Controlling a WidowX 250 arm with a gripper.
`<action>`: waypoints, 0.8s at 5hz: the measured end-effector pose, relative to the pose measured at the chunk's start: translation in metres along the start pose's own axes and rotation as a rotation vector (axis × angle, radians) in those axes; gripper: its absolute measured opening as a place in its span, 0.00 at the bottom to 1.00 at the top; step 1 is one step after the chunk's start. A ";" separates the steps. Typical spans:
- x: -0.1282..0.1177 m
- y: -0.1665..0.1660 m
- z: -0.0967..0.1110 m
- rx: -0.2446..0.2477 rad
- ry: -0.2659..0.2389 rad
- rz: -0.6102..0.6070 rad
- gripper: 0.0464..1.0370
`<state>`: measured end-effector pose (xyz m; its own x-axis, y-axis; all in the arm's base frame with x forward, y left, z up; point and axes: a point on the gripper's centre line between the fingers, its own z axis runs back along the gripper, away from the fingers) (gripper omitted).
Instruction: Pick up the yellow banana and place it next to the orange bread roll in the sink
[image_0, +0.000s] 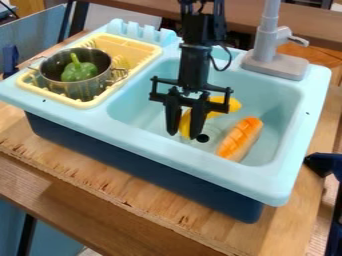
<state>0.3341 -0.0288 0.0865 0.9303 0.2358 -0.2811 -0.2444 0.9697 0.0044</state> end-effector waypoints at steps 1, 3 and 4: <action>0.007 -0.004 -0.004 0.021 0.011 -0.005 0.32; -0.004 -0.014 -0.017 -0.003 0.057 0.022 0.39; -0.011 -0.012 -0.019 -0.050 0.094 0.058 0.66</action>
<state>0.3218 -0.0442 0.0710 0.8849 0.2825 -0.3704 -0.3129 0.9495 -0.0234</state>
